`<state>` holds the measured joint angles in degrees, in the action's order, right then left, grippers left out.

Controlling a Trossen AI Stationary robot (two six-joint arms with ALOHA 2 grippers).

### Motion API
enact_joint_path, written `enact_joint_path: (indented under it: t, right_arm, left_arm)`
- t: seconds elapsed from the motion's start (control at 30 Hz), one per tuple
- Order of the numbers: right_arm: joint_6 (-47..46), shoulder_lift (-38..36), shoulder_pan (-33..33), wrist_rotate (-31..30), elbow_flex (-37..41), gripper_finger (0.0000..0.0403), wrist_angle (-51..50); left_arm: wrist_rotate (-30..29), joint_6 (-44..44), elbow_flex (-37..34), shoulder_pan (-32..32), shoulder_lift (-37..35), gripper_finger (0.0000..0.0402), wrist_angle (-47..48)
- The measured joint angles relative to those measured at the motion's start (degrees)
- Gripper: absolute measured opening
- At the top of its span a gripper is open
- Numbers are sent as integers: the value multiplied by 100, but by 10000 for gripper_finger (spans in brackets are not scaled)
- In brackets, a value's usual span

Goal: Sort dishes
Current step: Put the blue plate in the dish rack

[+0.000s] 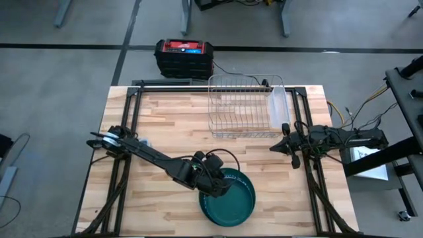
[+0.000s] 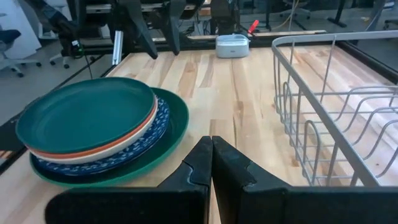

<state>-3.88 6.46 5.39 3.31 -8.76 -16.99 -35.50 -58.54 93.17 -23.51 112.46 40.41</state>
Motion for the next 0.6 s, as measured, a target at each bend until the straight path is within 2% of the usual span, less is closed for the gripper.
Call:
enact_joint_path:
  t: [0.2, 0.43, 0.6]
  right_arm:
    - [53, -9, 0, 2, 25, 0, -1]
    - [138, -9, 2, 20, 25, 0, -86]
    - [96, -9, 2, 20, 25, 0, -86]
  left_arm:
    - [1, -46, 0, 4, 0, 175, -15]
    - [6, -411, -4, 4, 0, 178, -246]
    - [282, -413, -4, 4, 0, 178, -330]
